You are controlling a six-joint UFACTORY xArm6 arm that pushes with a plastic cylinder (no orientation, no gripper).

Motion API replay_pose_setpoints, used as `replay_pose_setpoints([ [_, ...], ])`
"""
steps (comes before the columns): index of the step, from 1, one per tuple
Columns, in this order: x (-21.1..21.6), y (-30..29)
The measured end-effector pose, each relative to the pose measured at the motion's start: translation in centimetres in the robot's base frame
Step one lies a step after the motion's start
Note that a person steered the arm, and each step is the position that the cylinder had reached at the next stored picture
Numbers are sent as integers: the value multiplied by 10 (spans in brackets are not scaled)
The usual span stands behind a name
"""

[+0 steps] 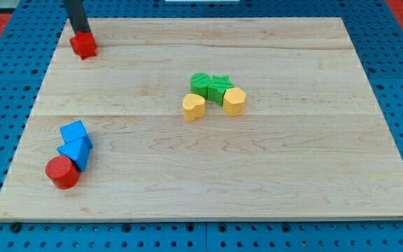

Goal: Push the red star to the right side of the blue triangle

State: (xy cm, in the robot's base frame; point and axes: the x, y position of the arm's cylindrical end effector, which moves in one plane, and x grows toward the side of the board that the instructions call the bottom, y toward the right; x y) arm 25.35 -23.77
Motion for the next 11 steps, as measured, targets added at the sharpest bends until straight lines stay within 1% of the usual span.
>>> replay_pose_setpoints([
  [1,39,0],
  [3,67,18],
  [4,90,46],
  [5,98,79],
  [6,81,105],
  [7,107,95],
  [8,144,79],
  [9,168,79],
  [10,175,79],
  [11,214,76],
])
